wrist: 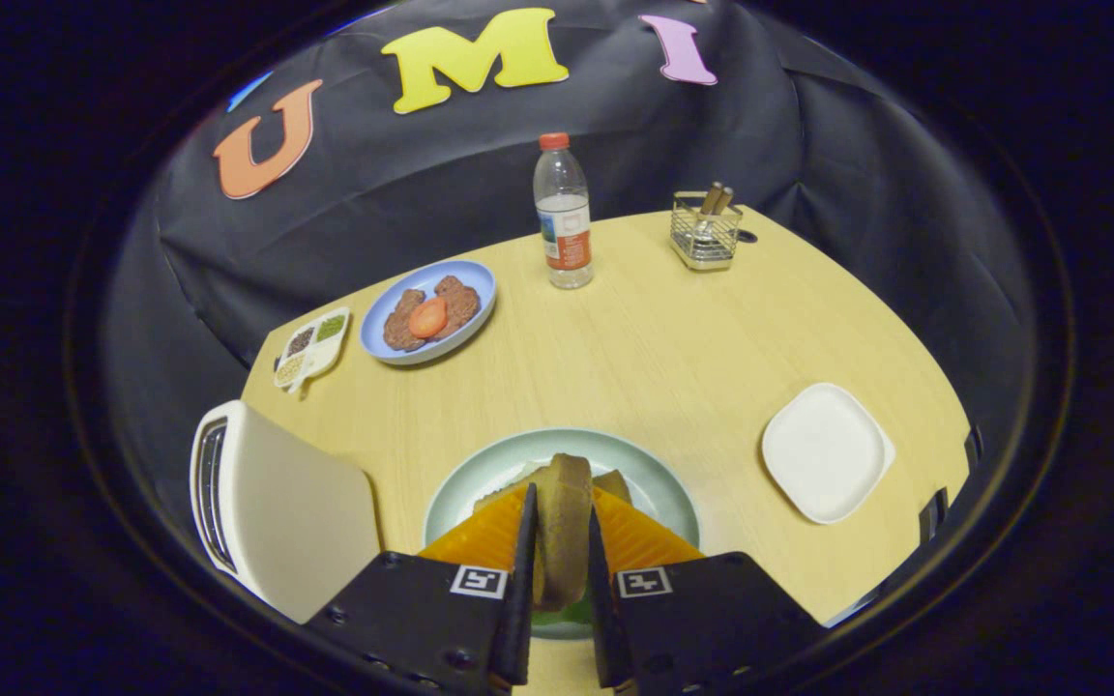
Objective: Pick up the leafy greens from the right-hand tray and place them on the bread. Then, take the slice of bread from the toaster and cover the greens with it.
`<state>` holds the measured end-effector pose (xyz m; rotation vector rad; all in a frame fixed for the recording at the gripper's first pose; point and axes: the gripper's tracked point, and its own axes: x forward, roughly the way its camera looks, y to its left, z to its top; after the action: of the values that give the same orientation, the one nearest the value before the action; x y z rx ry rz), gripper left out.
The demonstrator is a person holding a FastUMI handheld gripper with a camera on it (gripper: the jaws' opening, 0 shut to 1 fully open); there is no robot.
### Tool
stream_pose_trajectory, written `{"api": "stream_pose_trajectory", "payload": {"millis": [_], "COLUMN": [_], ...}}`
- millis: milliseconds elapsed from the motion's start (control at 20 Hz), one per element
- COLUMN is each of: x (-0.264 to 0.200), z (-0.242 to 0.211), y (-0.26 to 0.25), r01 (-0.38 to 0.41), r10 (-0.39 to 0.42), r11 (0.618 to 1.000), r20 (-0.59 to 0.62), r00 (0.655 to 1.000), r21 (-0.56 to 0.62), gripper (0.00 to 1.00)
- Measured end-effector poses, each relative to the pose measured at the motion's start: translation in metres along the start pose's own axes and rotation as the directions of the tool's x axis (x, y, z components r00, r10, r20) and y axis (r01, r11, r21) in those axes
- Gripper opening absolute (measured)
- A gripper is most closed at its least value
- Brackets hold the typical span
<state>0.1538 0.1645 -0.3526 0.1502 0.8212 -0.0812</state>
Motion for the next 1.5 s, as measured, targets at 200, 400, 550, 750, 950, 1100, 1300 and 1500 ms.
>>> {"api": "stream_pose_trajectory", "payload": {"millis": [200, 400, 550, 750, 950, 1100, 1300, 1500], "x": [0.017, 0.029, 0.03, 0.028, 0.007, -0.019, -0.074, -0.143], "z": [-0.007, -0.011, -0.011, -0.007, 0.002, 0.023, 0.053, 0.08], "y": [-0.016, -0.022, -0.02, -0.023, -0.025, -0.03, -0.044, -0.057], "r01": [0.009, 0.0, -0.013, -0.018, -0.056, -0.064, -0.06, -0.075], "r10": [-0.01, -0.003, 0.009, 0.015, 0.058, 0.086, 0.122, 0.178], "r11": [0.999, 0.998, 0.995, 0.992, 0.974, 0.96, 0.947, 0.94], "r20": [-0.024, -0.035, -0.038, -0.032, 0.003, 0.071, 0.178, 0.29], "r00": [1.0, 0.999, 0.999, 0.999, 0.998, 0.994, 0.977, 0.94], "r21": [-0.041, -0.07, -0.097, -0.127, -0.22, -0.271, -0.317, -0.332], "gripper": [0.35, 0.41, 0.47, 0.59, 0.73, 0.8, 0.9, 0.92]}}
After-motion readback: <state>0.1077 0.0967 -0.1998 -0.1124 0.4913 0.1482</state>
